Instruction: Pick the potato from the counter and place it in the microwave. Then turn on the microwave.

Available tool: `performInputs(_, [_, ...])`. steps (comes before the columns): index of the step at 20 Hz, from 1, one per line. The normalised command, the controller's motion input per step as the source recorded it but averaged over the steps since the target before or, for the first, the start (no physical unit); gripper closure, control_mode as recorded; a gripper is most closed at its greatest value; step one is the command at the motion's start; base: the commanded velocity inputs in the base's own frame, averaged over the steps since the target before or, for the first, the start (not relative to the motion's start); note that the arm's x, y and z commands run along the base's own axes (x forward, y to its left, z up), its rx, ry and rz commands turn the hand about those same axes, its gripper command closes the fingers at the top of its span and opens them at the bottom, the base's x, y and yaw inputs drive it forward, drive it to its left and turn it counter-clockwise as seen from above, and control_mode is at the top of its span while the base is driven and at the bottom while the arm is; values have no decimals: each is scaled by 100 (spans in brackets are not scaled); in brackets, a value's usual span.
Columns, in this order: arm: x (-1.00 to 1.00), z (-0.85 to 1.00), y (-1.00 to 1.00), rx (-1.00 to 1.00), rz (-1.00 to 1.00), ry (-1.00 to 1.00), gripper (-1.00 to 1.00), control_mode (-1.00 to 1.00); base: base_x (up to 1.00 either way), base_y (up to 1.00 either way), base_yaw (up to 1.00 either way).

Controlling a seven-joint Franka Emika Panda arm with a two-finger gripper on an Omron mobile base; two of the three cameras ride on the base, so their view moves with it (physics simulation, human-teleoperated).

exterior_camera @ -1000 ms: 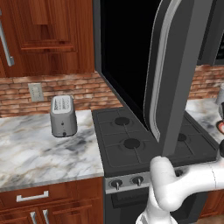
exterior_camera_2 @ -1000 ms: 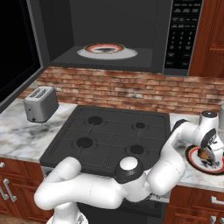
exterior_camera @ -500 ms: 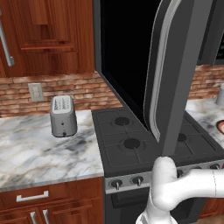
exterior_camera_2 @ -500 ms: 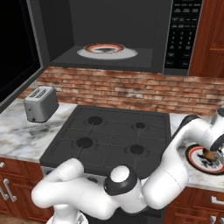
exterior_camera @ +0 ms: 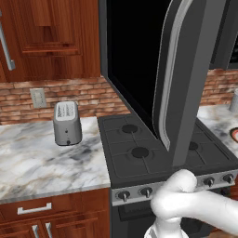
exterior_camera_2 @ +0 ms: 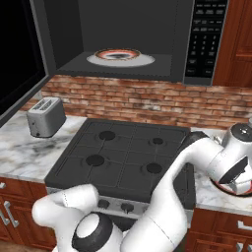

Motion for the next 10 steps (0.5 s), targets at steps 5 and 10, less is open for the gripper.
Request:
performInputs(5, [-90, 68, 100, -12, 0, -15, 100, -100, 0, 0, 0])
performInputs(10, [-38, 77, 93, -11, 0, -9, 100, -100, 0, 0, 0])
